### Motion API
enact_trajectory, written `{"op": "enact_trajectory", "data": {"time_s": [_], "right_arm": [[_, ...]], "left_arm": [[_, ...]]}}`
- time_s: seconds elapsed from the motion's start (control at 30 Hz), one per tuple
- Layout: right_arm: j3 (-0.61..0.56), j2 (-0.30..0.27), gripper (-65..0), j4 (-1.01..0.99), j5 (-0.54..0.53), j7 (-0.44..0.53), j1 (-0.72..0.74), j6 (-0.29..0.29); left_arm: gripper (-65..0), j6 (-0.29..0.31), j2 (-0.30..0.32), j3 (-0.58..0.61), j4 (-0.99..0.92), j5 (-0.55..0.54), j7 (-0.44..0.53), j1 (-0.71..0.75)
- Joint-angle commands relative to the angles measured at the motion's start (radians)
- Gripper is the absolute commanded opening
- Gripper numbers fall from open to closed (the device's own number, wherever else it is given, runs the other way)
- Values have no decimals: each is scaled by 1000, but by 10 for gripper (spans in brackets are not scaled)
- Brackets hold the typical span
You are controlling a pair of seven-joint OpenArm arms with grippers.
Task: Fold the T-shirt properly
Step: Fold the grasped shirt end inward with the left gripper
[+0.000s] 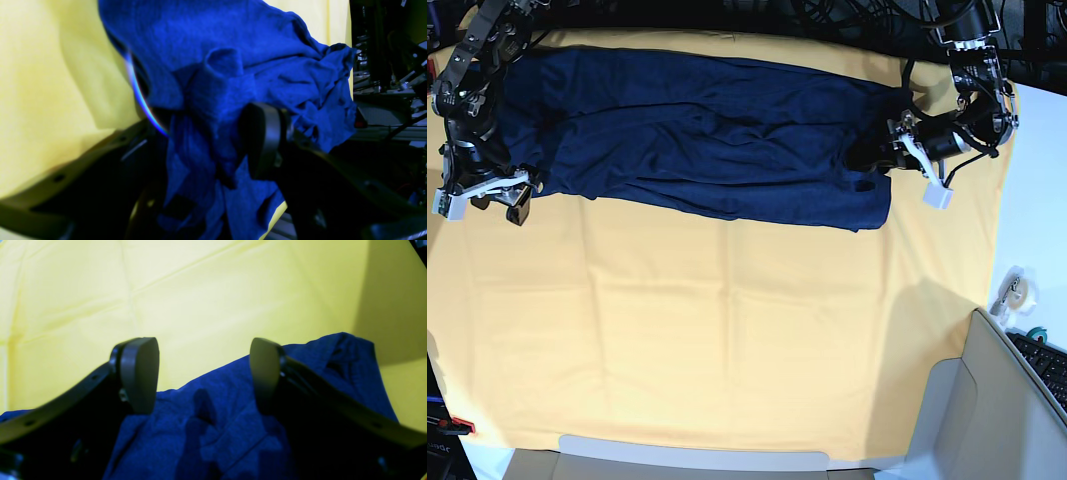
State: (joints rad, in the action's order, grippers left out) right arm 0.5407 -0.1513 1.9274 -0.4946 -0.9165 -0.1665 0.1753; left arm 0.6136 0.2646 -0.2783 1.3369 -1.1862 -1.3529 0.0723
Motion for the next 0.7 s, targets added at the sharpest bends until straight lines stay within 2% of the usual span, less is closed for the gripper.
{"op": "enact_trajectory", "data": {"time_s": [0.0, 0.4, 0.6, 0.67], "right_arm": [[3, -14, -233, 13, -6, 24, 9, 5], [3, -14, -233, 13, -6, 24, 11, 5], [3, -15, -233, 13, -6, 24, 9, 5], [3, -15, -233, 13, -6, 24, 11, 5]], "left_arm": [[-311, -4, 0, 11, 5, 35, -43, 2], [-311, -4, 0, 109, 6, 32, -43, 1], [-311, -4, 3, 110, 178, 30, -43, 7], [-311, -4, 3, 110, 183, 35, -43, 2]]}}
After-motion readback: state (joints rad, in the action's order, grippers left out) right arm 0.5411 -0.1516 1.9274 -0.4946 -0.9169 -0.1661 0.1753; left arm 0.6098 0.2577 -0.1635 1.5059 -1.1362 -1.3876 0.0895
